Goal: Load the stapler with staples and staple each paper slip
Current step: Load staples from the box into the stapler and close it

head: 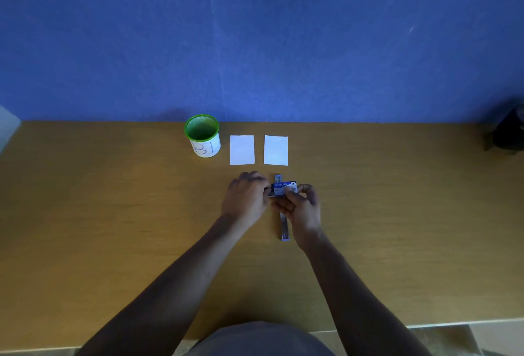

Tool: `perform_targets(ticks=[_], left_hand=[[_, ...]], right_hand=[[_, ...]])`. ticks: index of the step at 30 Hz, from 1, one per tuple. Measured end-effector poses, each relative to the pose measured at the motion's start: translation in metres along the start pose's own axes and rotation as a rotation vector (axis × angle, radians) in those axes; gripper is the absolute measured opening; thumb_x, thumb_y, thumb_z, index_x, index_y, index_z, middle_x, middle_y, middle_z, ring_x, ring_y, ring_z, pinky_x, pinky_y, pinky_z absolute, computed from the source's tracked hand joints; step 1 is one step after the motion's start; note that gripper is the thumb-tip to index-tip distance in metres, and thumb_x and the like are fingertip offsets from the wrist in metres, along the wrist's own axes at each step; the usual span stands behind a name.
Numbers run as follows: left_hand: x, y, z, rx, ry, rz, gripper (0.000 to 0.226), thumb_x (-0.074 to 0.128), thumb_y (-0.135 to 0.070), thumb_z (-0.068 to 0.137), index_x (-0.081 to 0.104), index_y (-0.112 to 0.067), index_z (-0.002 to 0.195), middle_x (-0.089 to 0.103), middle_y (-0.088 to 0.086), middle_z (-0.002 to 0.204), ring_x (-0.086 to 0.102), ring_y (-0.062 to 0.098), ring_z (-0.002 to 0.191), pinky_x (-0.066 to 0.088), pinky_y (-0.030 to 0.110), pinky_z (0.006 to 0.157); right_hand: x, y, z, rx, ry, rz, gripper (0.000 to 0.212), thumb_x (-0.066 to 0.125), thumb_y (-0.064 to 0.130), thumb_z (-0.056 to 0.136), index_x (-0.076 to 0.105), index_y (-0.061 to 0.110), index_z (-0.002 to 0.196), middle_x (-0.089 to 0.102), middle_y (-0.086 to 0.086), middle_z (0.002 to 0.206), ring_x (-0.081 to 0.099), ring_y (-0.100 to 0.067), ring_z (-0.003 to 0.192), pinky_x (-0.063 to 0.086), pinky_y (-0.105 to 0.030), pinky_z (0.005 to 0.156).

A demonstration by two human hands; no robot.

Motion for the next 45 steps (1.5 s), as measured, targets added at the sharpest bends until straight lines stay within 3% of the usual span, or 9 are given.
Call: perform_targets(ticks=[7, 12, 16, 19, 21, 25, 28, 34, 45], left_hand=[[0.006, -0.007, -0.001, 0.115, 0.067, 0.177, 0.014, 0.056, -0.014, 0.089, 0.068, -0.013, 0.096, 0.063, 0.0, 0.103, 0.055, 0.022, 0.101, 0.047, 0.037, 0.084], [0.002, -0.003, 0.001, 0.011, 0.041, -0.068, 0.009, 0.054, -0.009, 0.088, 0.059, -0.014, 0.083, 0.058, 0.001, 0.097, 0.053, 0.018, 0.096, 0.048, 0.033, 0.082], [-0.001, 0.006, 0.006, -0.106, -0.015, -0.267, 0.01, 0.056, -0.007, 0.091, 0.064, -0.01, 0.084, 0.064, 0.003, 0.092, 0.057, 0.016, 0.09, 0.047, 0.027, 0.078], [-0.002, 0.018, 0.007, -0.213, -0.076, -0.406, 0.008, 0.06, -0.008, 0.09, 0.067, -0.01, 0.088, 0.067, -0.002, 0.088, 0.06, 0.009, 0.083, 0.044, 0.011, 0.072], [-0.001, 0.024, 0.009, -0.253, -0.1, -0.462, 0.007, 0.062, -0.008, 0.089, 0.067, -0.012, 0.088, 0.066, -0.006, 0.085, 0.06, 0.005, 0.078, 0.041, 0.001, 0.068], [0.008, 0.04, 0.01, -0.354, -0.112, -0.481, 0.009, 0.065, -0.012, 0.089, 0.066, -0.019, 0.084, 0.064, -0.015, 0.079, 0.059, -0.004, 0.074, 0.04, -0.002, 0.064], [0.019, 0.048, 0.008, -0.4, -0.096, -0.409, 0.009, 0.066, -0.016, 0.088, 0.063, -0.021, 0.081, 0.062, -0.016, 0.074, 0.06, 0.001, 0.071, 0.039, 0.003, 0.059], [0.047, 0.05, 0.006, -0.455, 0.004, -0.221, 0.006, 0.062, -0.024, 0.088, 0.065, -0.018, 0.09, 0.07, -0.001, 0.089, 0.064, 0.019, 0.083, 0.051, 0.031, 0.067], [0.085, 0.043, 0.013, -0.485, 0.062, -0.092, 0.035, 0.061, -0.034, 0.09, 0.054, -0.014, 0.118, 0.067, 0.009, 0.106, 0.06, 0.031, 0.103, 0.051, 0.038, 0.074]], right_hand=[[-0.002, -0.003, 0.001, 0.027, -0.022, -0.001, 0.015, 0.06, 0.006, 0.094, 0.047, 0.013, 0.09, 0.072, -0.02, 0.085, 0.073, -0.03, 0.075, 0.058, -0.038, 0.066], [-0.003, -0.001, 0.002, 0.043, -0.035, 0.01, 0.015, 0.057, 0.004, 0.097, 0.045, 0.012, 0.092, 0.073, -0.019, 0.084, 0.074, -0.03, 0.075, 0.058, -0.036, 0.063], [-0.005, 0.002, 0.001, 0.052, -0.045, 0.015, 0.015, 0.056, 0.003, 0.097, 0.044, 0.012, 0.093, 0.072, -0.017, 0.083, 0.074, -0.027, 0.072, 0.059, -0.035, 0.063], [-0.007, 0.002, 0.002, 0.056, -0.054, 0.021, 0.016, 0.055, 0.002, 0.097, 0.043, 0.011, 0.092, 0.071, -0.016, 0.08, 0.074, -0.026, 0.069, 0.061, -0.035, 0.063], [-0.01, 0.001, 0.004, 0.061, -0.066, 0.016, 0.017, 0.056, 0.002, 0.097, 0.043, 0.012, 0.091, 0.07, -0.016, 0.081, 0.074, -0.026, 0.069, 0.062, -0.039, 0.068], [-0.02, 0.002, 0.008, 0.066, -0.099, 0.001, 0.018, 0.058, 0.003, 0.096, 0.043, 0.012, 0.09, 0.068, -0.019, 0.086, 0.071, -0.032, 0.076, 0.06, -0.048, 0.08], [-0.029, 0.005, 0.011, 0.069, -0.121, 0.029, 0.019, 0.058, 0.003, 0.095, 0.043, 0.012, 0.09, 0.069, -0.021, 0.087, 0.071, -0.036, 0.079, 0.062, -0.045, 0.074], [-0.046, 0.012, 0.016, 0.058, -0.166, 0.049, 0.019, 0.058, 0.002, 0.095, 0.043, 0.012, 0.089, 0.07, -0.017, 0.082, 0.073, -0.03, 0.072, 0.062, -0.039, 0.067], [-0.059, 0.011, 0.025, 0.057, -0.198, 0.053, 0.019, 0.059, 0.002, 0.094, 0.044, 0.012, 0.09, 0.071, -0.015, 0.079, 0.072, -0.029, 0.071, 0.06, -0.039, 0.065]])
Point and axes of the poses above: each hand's wrist, its own z-axis towards the middle knuckle, its own x-axis out of the palm, y = z × x, the point moved 7 cm from there along z, towards the middle knuckle
